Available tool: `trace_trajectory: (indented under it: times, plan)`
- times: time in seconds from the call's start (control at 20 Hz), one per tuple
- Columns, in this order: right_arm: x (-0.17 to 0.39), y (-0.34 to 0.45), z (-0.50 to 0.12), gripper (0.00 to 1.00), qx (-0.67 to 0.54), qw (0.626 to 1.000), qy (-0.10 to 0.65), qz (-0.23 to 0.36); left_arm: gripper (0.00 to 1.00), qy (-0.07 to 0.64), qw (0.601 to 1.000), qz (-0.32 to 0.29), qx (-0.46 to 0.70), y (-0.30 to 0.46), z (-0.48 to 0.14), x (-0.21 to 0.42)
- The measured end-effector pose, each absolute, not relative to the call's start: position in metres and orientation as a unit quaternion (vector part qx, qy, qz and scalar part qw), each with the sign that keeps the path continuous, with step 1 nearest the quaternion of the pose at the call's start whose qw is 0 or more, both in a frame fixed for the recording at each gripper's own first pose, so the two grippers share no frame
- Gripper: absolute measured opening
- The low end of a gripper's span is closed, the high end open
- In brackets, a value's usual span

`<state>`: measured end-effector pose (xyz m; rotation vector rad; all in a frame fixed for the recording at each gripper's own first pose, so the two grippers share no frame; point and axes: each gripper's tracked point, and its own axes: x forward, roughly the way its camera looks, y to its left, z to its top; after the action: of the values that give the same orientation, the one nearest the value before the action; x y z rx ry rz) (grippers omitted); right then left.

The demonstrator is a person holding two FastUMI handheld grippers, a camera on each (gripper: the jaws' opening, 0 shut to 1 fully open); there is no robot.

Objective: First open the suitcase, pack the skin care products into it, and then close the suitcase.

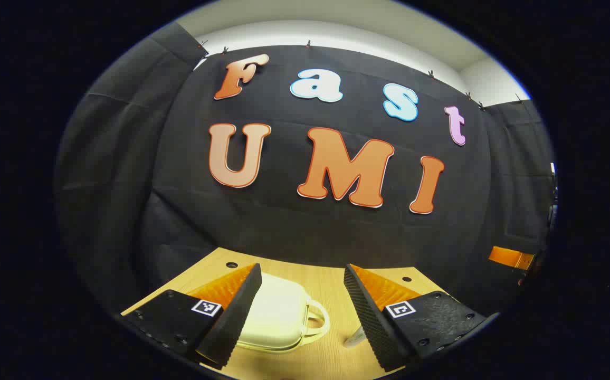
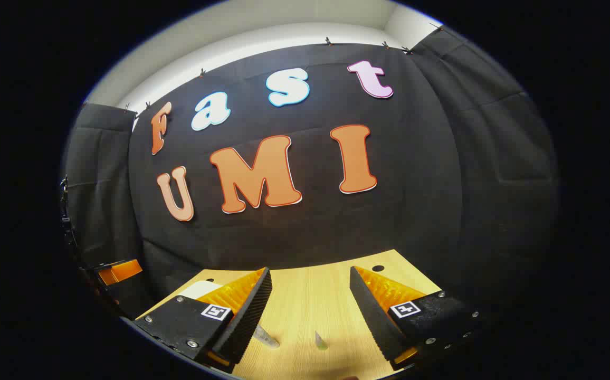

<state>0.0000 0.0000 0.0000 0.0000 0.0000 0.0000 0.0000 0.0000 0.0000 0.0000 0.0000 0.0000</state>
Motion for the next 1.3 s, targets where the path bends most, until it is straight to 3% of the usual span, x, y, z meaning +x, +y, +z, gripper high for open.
trace_trajectory:
  times: [0.3,0.85,1.1,1.3]
  plan:
    - [-0.002,0.003,0.011,0.94,-0.018,1.0,0.004,0.0,0.97,0.019,0.999,-0.034,-0.022,-0.014,0.005,0.021]
    - [0.007,-0.041,0.027,0.94,-0.037,0.999,0.016,0.001,0.97,0.015,0.999,0.038,0.019,-0.016,0.028,0.008]
    - [0.004,-0.059,0.038,0.94,-0.036,0.999,0.013,-0.016,1.0,-0.004,0.999,0.042,0.02,-0.026,0.041,0.002]
    - [0.009,-0.069,0.025,0.94,-0.035,0.998,0.027,-0.036,0.97,0.031,0.999,0.038,0.019,-0.028,0.019,0.019]
